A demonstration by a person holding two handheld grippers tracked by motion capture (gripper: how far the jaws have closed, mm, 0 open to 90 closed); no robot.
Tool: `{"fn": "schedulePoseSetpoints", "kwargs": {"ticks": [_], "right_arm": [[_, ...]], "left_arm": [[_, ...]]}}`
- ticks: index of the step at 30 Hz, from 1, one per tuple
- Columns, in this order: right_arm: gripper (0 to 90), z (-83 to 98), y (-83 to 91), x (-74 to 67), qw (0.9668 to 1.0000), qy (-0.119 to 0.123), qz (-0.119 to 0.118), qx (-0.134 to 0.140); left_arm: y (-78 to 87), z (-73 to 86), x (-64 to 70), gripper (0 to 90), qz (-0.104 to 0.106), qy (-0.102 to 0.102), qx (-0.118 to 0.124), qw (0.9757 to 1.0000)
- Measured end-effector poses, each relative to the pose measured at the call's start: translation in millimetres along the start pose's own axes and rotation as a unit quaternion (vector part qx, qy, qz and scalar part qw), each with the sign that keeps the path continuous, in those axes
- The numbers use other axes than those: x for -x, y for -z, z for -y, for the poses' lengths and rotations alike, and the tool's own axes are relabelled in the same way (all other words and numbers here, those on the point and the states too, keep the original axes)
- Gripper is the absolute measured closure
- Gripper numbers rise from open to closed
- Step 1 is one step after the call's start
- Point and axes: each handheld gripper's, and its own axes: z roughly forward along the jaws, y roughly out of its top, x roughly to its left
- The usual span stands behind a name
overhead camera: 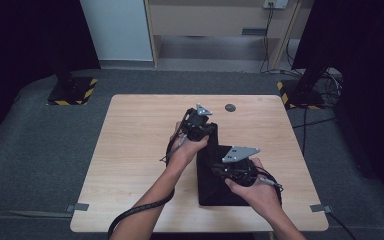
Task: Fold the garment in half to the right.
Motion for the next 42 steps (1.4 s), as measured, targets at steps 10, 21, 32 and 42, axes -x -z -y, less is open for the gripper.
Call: {"fn": "schedulePoseSetpoints", "kwargs": {"ticks": [10,21,32,42], "right_arm": [[81.5,10.1,2.6,7.9,0.9999,-0.012,0.005,-0.005],[81.5,21.5,2.7,14.3,0.9996,-0.023,0.012,-0.009],[81.3,25.7,3.8,16.1,0.9994,-0.023,0.019,-0.015],[81.2,28.2,2.4,15.8,0.9993,-0.026,0.021,-0.017]], "left_arm": [[-11.2,0.7,4.5,79.7,0.009,0.009,0.003,0.9999],[-19.9,1.2,6.4,79.7,0.018,0.017,0.004,0.9997],[-26.4,0.9,10.6,79.6,0.022,0.017,0.0,0.9996],[-31.5,1.0,13.3,79.6,0.024,0.016,-0.005,0.9996]]}}
